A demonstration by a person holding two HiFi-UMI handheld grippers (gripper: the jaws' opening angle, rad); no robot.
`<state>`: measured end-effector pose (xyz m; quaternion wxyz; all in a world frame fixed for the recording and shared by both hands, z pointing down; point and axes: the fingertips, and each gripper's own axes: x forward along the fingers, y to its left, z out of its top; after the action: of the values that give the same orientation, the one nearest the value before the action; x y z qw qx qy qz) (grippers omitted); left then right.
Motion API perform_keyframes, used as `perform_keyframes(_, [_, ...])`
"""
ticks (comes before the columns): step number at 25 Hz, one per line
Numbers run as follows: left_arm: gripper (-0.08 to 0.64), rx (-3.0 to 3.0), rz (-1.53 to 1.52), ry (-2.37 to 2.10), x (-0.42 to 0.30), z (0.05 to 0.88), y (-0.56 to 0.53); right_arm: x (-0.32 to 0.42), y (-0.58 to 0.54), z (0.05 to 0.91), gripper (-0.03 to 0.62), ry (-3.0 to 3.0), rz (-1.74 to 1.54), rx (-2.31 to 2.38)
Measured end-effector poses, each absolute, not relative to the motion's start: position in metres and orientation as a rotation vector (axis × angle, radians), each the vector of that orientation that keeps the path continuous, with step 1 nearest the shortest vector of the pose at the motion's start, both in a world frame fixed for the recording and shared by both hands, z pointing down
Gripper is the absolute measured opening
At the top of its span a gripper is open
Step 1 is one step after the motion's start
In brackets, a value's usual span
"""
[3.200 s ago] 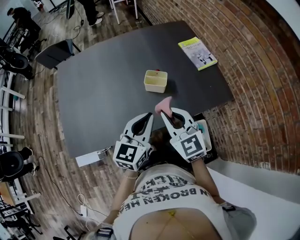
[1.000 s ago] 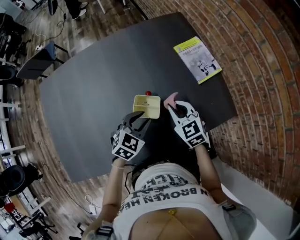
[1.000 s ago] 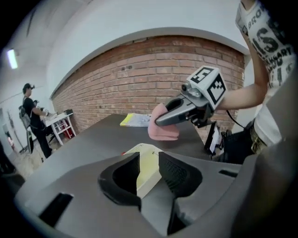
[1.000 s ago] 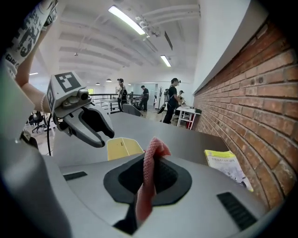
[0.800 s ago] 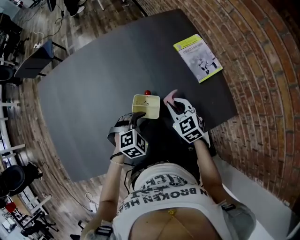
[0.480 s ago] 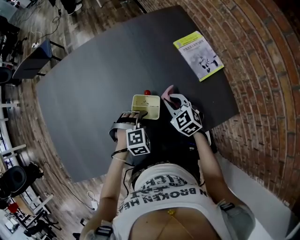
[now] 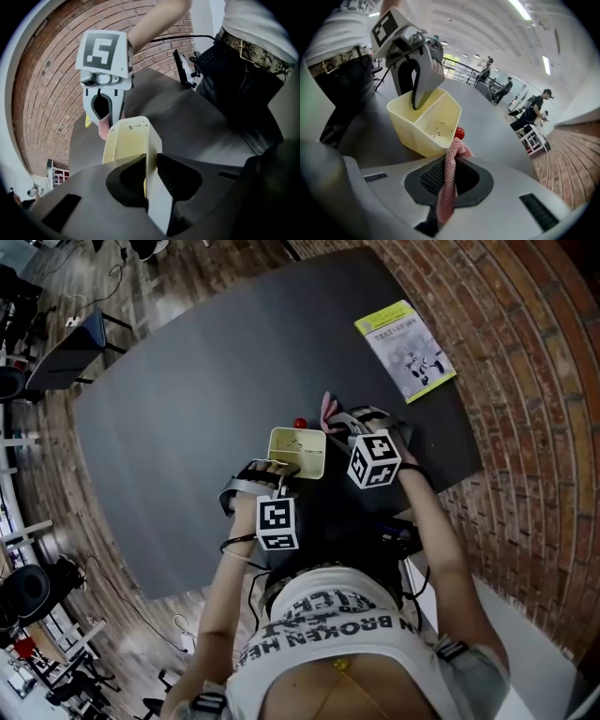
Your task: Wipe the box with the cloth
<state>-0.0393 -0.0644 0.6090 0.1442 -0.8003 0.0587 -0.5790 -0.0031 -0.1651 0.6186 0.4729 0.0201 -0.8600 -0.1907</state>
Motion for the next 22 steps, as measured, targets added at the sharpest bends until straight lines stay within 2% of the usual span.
perform_keyframes(11, [0.075, -2.324, -1.664, 0.159, -0.039, 0.610, -0.065, -0.018, -0.167, 0.643, 0.017, -1.883, -0.706, -0.421])
perform_keyframes(22, [0.075, -2.335, -1.698, 0.174, -0.038, 0.613, -0.066, -0.025, -0.167, 0.653, 0.017, -1.756, -0.886, -0.556])
